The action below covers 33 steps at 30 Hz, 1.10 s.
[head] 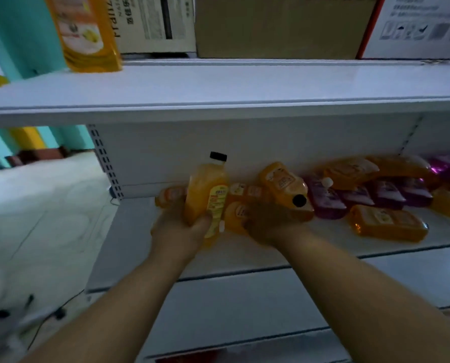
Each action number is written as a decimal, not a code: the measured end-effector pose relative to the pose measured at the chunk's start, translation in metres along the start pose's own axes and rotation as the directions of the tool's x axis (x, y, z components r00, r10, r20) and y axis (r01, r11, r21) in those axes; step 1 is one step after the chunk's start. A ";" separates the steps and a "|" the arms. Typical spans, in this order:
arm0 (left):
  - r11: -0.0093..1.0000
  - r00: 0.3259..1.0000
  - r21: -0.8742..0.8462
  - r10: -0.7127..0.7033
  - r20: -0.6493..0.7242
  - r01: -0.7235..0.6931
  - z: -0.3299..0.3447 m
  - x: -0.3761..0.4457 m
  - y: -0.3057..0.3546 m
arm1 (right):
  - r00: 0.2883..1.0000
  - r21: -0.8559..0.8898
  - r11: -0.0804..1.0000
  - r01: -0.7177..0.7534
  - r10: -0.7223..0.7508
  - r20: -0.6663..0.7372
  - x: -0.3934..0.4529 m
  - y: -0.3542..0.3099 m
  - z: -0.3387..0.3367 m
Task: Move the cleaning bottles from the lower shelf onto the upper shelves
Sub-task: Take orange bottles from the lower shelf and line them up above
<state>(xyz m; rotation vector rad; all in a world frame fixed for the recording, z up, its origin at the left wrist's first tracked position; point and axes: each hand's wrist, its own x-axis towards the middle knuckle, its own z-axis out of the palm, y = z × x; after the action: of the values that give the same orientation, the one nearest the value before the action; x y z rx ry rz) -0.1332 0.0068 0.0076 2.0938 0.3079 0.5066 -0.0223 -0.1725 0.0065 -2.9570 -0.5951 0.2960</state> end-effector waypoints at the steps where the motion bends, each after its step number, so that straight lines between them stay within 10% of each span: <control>1: 0.998 0.999 -0.062 -0.035 -0.023 0.034 -0.003 -0.013 0.004 | 1.000 -0.044 0.999 0.020 -0.021 -0.002 0.003 0.000 0.004; 12: 0.906 0.934 -0.317 -0.334 -0.127 0.281 -0.021 -0.118 0.009 | 0.980 0.015 1.000 0.011 -0.014 0.198 0.007 0.004 0.016; 23: 0.897 0.934 -0.338 -0.338 -0.113 0.284 -0.016 -0.111 0.008 | 0.987 0.500 0.862 0.085 -0.004 -0.161 -0.047 0.006 0.007; 33: 0.849 0.946 -0.417 -0.287 0.149 0.324 0.002 -0.073 0.000 | 0.881 0.795 0.593 0.131 0.298 -0.367 -0.165 0.013 -0.042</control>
<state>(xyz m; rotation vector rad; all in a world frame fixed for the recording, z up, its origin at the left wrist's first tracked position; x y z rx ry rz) -0.1971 -0.0239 -0.0104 1.5821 0.4298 0.2653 -0.1574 -0.2522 0.0733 -2.0212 -0.1535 -0.1396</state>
